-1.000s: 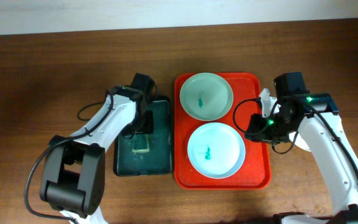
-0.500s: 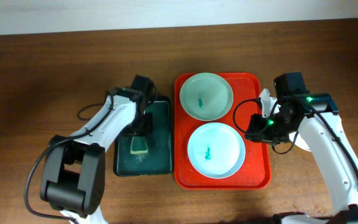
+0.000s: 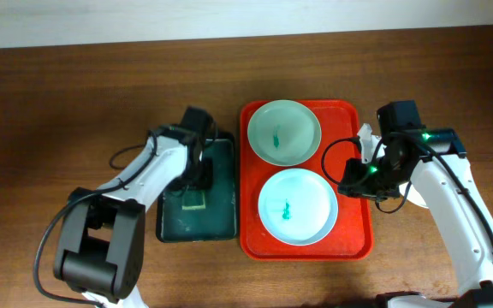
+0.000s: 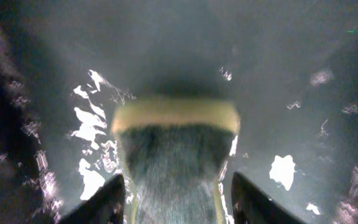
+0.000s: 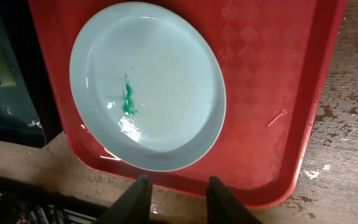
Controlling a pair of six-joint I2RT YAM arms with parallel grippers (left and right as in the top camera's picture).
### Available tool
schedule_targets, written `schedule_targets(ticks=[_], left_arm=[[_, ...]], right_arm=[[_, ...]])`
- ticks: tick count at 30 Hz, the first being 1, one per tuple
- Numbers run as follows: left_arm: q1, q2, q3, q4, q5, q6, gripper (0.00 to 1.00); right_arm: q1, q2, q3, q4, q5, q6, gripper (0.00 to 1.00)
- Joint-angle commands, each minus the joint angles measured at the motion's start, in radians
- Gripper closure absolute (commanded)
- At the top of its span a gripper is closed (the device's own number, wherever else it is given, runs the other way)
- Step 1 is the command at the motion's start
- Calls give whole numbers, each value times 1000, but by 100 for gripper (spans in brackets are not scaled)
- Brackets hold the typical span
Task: Clean dirty plates on tray and stack at the side
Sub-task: 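Bring the sponge over the plate held by the right gripper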
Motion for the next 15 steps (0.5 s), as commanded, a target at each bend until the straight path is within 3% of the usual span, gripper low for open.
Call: schedule_targets(ticks=[1, 2, 3, 10, 15], left_arm=[[-5, -12, -95, 85, 11, 2, 74], [-5, -12, -98, 87, 11, 3, 96], [-5, -13, -93, 77, 12, 2, 100], [-5, -52, 60, -95, 11, 3, 100], [-5, -86, 138, -165, 16, 3, 100]], right_arm=[[-2, 1, 12, -11, 29, -3, 68], [-2, 1, 7, -11, 30, -3, 68], [-2, 1, -2, -8, 30, -3, 68], [-2, 5, -93, 92, 134, 107, 69], [-2, 40, -98, 159, 134, 60, 69]])
